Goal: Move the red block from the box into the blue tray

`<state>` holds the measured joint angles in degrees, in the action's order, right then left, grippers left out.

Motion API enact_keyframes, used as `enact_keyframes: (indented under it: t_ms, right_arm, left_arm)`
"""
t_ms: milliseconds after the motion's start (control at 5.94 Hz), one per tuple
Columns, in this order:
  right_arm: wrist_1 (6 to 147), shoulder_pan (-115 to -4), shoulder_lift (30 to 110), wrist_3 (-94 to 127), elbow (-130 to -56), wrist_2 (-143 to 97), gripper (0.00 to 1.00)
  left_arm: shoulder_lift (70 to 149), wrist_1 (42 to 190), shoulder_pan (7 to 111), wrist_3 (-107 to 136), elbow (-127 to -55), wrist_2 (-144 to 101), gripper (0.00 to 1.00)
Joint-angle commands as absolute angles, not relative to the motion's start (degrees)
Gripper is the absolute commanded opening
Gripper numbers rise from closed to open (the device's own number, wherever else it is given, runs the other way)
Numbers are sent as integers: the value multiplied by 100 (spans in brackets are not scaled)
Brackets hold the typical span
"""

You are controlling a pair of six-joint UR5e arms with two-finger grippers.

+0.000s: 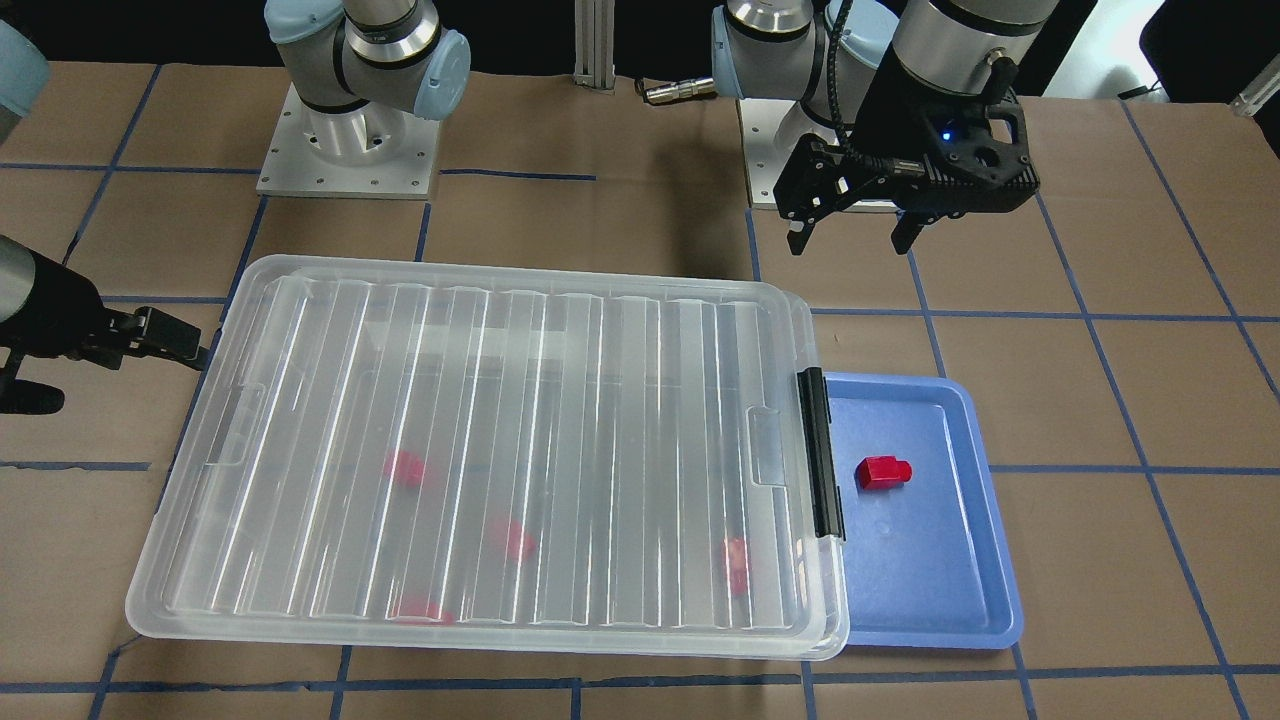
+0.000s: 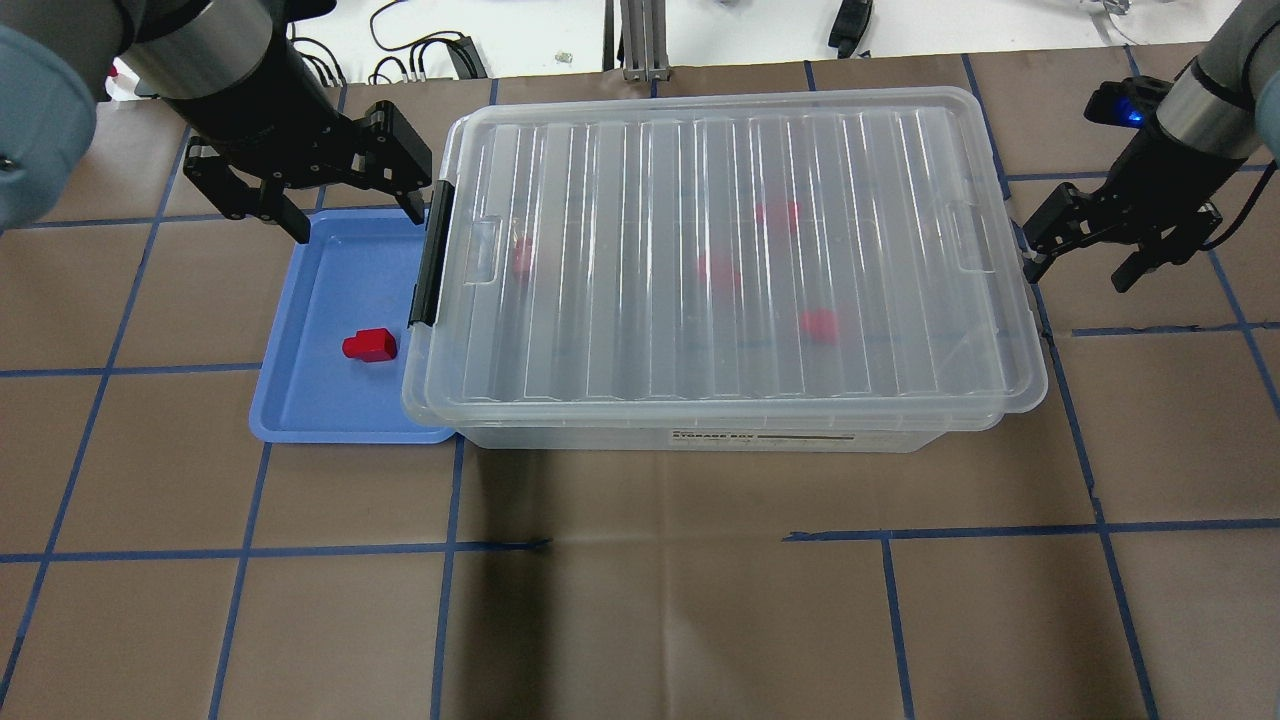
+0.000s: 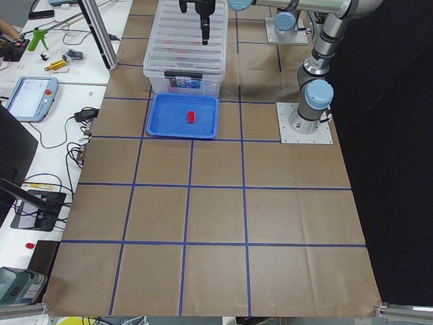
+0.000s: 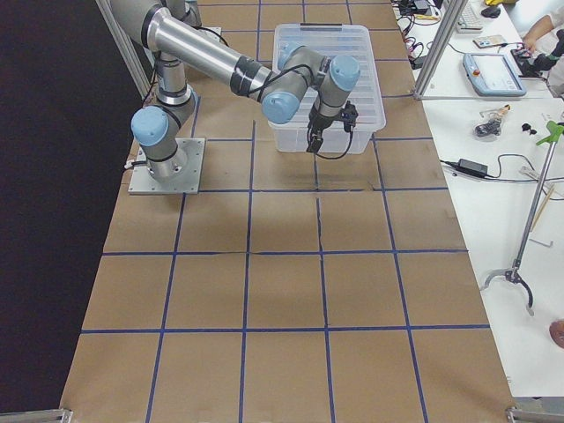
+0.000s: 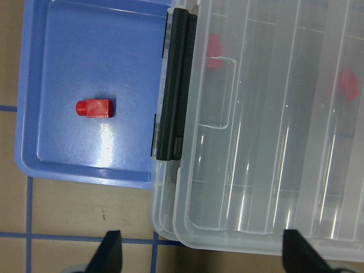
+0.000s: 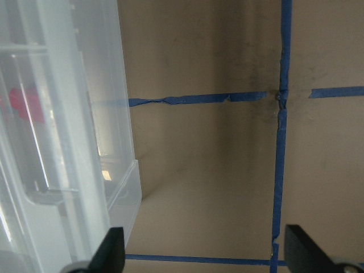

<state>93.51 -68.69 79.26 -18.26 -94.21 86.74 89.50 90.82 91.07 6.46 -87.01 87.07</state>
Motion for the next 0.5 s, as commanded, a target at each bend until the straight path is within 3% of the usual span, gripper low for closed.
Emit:
enact_keyframes:
  t_ms: [0,337]
  right_arm:
    - [9352,-6908,8303,-1785,-9194,8842,100]
    - [9108,-7615,8787,-1043,-9193,8816,100]
  left_arm:
    - [8939,9088,9114,642,-8736,8859,99]
    - [8947,9070,9106,598,-8763,8859,99]
